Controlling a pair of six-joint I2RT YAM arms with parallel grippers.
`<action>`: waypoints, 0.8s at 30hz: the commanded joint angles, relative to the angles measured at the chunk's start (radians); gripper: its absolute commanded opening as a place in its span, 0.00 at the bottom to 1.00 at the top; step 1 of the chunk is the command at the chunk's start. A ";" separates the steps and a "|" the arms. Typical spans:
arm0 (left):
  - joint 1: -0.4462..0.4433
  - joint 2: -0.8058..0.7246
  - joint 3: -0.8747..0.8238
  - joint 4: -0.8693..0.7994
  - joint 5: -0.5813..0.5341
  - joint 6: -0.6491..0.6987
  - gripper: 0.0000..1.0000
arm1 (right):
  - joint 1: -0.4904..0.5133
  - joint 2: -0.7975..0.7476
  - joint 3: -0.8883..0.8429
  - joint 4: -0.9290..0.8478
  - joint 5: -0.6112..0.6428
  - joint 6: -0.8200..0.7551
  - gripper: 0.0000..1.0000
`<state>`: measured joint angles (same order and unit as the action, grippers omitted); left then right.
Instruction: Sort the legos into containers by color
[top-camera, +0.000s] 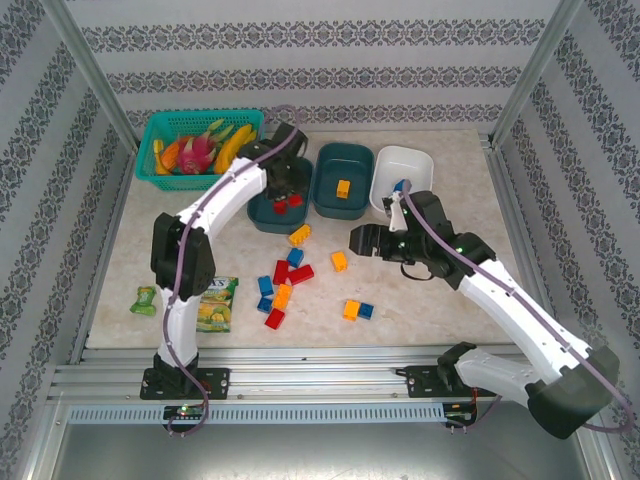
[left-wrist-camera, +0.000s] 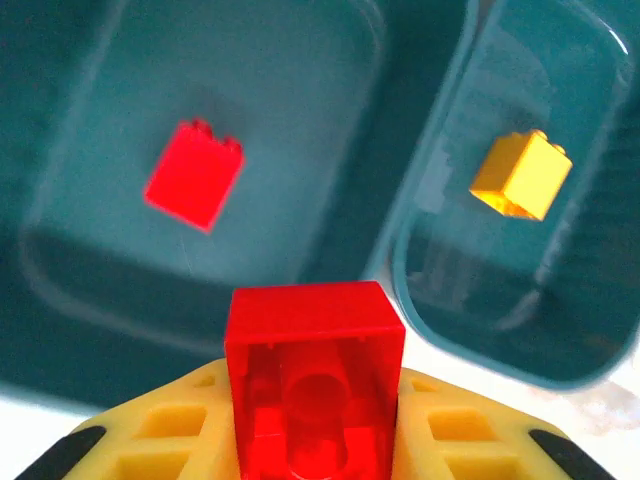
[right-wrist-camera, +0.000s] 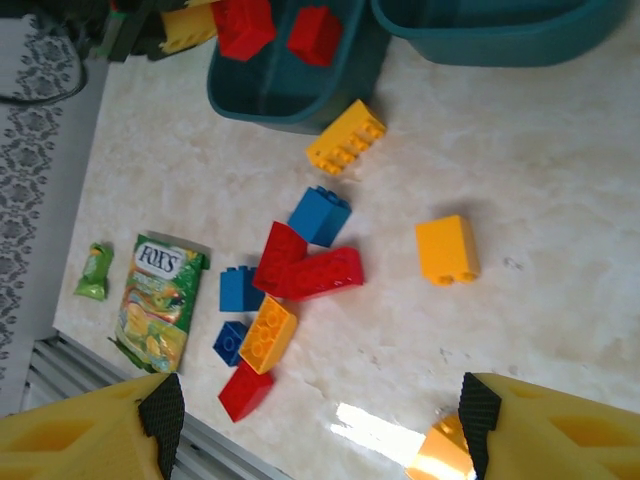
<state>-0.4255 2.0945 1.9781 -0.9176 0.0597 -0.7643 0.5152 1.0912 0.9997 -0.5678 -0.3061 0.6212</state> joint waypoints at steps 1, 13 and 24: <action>0.039 0.090 0.072 -0.068 0.116 0.292 0.27 | 0.008 0.045 0.039 0.096 -0.052 0.016 0.76; 0.048 0.282 0.191 -0.111 0.128 0.438 0.33 | 0.005 0.185 0.088 0.197 -0.059 0.127 0.76; 0.048 0.256 0.180 -0.098 0.148 0.407 0.62 | 0.005 0.200 0.083 0.101 0.020 0.121 0.73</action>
<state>-0.3729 2.3779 2.1326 -0.9878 0.1986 -0.3550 0.5152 1.2858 1.0615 -0.4240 -0.3328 0.7357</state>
